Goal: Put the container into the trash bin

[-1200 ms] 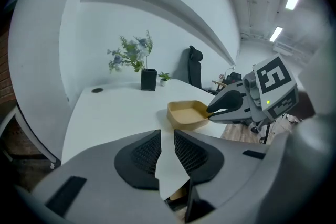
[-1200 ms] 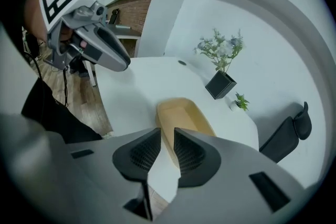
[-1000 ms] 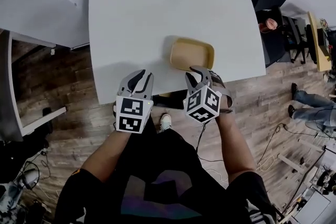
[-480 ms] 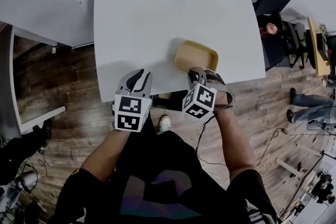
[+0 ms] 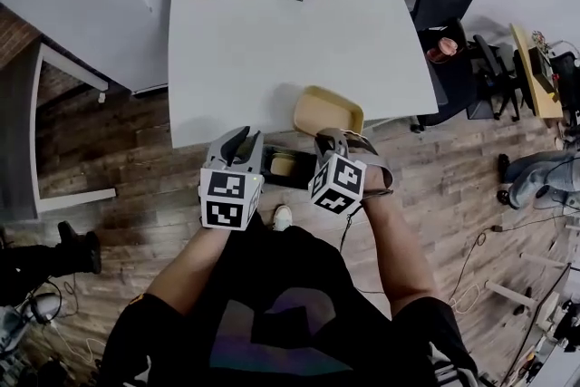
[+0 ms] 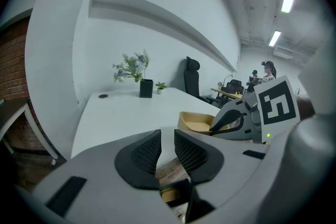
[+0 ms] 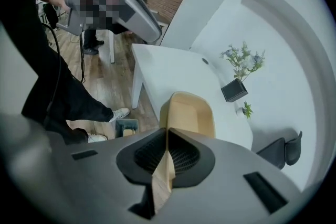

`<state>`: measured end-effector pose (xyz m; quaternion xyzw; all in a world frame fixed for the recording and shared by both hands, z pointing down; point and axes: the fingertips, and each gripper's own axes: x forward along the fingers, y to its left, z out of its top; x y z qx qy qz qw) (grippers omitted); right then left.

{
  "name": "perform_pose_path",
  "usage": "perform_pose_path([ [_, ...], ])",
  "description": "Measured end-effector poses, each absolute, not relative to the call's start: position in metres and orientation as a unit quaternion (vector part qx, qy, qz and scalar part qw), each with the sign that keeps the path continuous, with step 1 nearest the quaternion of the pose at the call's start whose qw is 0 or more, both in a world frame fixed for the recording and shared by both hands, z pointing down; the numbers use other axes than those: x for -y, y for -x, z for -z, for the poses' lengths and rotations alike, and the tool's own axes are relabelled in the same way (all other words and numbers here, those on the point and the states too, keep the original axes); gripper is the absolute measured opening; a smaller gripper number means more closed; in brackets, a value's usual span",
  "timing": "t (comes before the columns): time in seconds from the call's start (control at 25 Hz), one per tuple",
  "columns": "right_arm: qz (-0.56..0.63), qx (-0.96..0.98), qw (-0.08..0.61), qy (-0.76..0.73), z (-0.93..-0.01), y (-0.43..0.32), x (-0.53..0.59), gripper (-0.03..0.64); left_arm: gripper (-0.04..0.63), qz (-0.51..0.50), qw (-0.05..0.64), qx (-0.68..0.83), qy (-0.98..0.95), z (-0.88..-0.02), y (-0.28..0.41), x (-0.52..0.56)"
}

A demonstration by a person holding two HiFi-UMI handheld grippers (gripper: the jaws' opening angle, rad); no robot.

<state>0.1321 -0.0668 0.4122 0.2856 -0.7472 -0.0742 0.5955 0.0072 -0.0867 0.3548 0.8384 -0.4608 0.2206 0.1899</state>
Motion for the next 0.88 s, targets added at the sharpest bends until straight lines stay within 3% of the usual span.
perform_pose_path([
  [0.36,0.054,0.764,0.581,-0.275,-0.417,-0.148,-0.043,0.031,0.078,-0.226,0.189,0.457,-0.839,-0.358,-0.036,-0.007],
  [0.88,0.012,0.777,0.59,-0.219,-0.499,-0.117,-0.1,0.032,0.078,-0.28,0.234,0.459,-0.81,-0.443,0.001,-0.07],
])
